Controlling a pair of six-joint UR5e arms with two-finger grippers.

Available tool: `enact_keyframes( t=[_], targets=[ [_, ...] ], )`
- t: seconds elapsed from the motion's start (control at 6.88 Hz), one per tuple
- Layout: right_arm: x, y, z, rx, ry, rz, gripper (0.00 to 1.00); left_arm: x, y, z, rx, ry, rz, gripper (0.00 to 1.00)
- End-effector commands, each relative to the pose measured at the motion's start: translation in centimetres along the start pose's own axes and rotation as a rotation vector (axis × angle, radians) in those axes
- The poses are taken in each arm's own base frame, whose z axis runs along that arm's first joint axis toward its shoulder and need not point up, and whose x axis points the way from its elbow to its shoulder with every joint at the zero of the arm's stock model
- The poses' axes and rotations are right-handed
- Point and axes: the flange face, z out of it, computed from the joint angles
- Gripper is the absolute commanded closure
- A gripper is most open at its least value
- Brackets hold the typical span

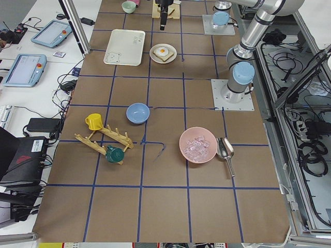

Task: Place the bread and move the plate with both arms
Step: 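Move the right gripper down over the bread slice on the cutting board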

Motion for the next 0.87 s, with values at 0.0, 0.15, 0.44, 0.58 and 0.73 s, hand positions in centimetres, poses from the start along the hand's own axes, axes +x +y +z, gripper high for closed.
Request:
enact_keyframes(
  t=[0.0, 0.15, 0.44, 0.58, 0.73],
  targets=[
    [2.8, -2.1, 4.5, -0.064, -0.009, 0.039, 0.19, 0.0, 0.0, 0.0, 0.0, 0.0, 0.0, 0.0],
    [3.4, -2.8, 5.4, -0.065, -0.006, 0.029, 0.22, 0.0, 0.0, -0.1, 0.002, -0.001, 0.0, 0.0],
    [3.6, -4.1, 6.8, -0.038, 0.001, 0.038, 0.23, 0.0, 0.0, 0.0, 0.002, 0.0, 0.0, 0.0],
    [3.5, -4.6, 7.7, -0.046, 0.001, 0.038, 0.25, 0.0, 0.0, 0.0, 0.002, 0.0, 0.0, 0.0],
    [3.5, -4.6, 7.7, -0.048, 0.002, 0.039, 0.33, 0.0, 0.0, 0.0, 0.002, 0.0, 0.001, 0.0]
  ],
)
